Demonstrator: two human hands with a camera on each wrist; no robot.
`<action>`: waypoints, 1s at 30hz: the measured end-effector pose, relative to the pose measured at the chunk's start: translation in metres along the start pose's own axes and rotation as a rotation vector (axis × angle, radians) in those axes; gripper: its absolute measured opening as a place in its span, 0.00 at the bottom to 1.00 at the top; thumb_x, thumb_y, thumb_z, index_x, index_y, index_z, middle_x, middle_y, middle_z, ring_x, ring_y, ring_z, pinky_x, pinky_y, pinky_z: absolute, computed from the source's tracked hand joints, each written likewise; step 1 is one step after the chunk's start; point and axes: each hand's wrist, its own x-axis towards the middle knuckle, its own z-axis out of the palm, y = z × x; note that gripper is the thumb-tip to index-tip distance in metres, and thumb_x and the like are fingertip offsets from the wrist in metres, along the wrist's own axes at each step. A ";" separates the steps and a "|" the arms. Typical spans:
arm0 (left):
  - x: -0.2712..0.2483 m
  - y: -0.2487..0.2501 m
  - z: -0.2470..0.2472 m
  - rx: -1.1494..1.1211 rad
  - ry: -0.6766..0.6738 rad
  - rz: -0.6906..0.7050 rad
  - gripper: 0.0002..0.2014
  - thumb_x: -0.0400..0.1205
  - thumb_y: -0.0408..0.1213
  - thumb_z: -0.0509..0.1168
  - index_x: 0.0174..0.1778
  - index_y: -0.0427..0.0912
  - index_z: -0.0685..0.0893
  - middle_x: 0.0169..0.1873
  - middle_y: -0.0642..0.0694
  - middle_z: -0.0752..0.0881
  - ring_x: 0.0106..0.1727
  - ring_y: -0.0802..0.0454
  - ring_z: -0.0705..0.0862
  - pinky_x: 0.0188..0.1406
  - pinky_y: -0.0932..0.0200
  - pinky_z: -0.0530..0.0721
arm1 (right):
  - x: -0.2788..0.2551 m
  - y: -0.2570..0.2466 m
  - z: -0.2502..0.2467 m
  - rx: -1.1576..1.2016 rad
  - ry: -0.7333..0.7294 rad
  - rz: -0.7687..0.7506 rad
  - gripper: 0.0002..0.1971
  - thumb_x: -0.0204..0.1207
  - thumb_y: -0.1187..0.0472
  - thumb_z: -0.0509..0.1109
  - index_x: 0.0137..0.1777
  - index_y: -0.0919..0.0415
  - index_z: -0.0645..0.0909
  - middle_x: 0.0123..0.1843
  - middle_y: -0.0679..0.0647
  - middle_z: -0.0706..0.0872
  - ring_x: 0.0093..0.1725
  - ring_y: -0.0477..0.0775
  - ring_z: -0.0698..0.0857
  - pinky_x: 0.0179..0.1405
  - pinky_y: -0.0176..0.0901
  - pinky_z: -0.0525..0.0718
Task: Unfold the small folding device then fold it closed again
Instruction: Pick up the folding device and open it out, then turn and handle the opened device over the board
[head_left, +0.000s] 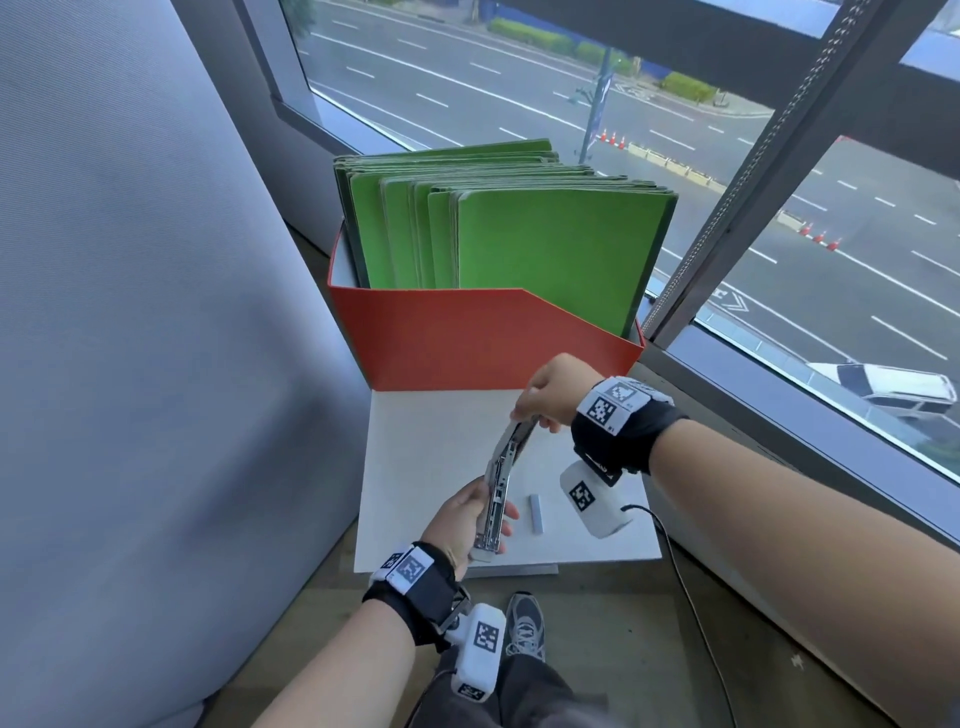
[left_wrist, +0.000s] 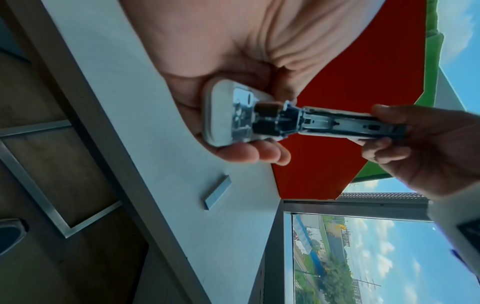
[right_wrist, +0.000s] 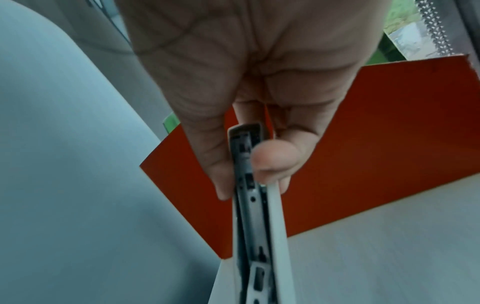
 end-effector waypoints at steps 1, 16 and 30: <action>-0.001 0.000 -0.001 -0.008 -0.008 -0.003 0.16 0.88 0.36 0.50 0.61 0.41 0.82 0.31 0.44 0.88 0.28 0.49 0.79 0.23 0.58 0.78 | 0.005 0.001 0.000 0.037 0.017 -0.008 0.12 0.69 0.58 0.79 0.42 0.69 0.89 0.39 0.63 0.92 0.30 0.53 0.85 0.42 0.50 0.90; -0.016 -0.003 -0.009 -0.125 -0.081 -0.063 0.17 0.88 0.36 0.49 0.66 0.39 0.80 0.34 0.41 0.87 0.28 0.49 0.81 0.25 0.58 0.80 | 0.039 0.033 0.041 0.312 0.086 0.050 0.24 0.74 0.40 0.69 0.54 0.63 0.84 0.36 0.56 0.89 0.26 0.50 0.81 0.31 0.40 0.81; -0.002 0.009 -0.002 -0.270 0.008 -0.060 0.15 0.88 0.35 0.49 0.57 0.50 0.81 0.42 0.37 0.93 0.36 0.44 0.91 0.35 0.49 0.89 | -0.009 0.123 0.130 -0.134 -0.040 0.070 0.25 0.72 0.61 0.76 0.69 0.54 0.75 0.64 0.60 0.76 0.55 0.59 0.85 0.58 0.47 0.84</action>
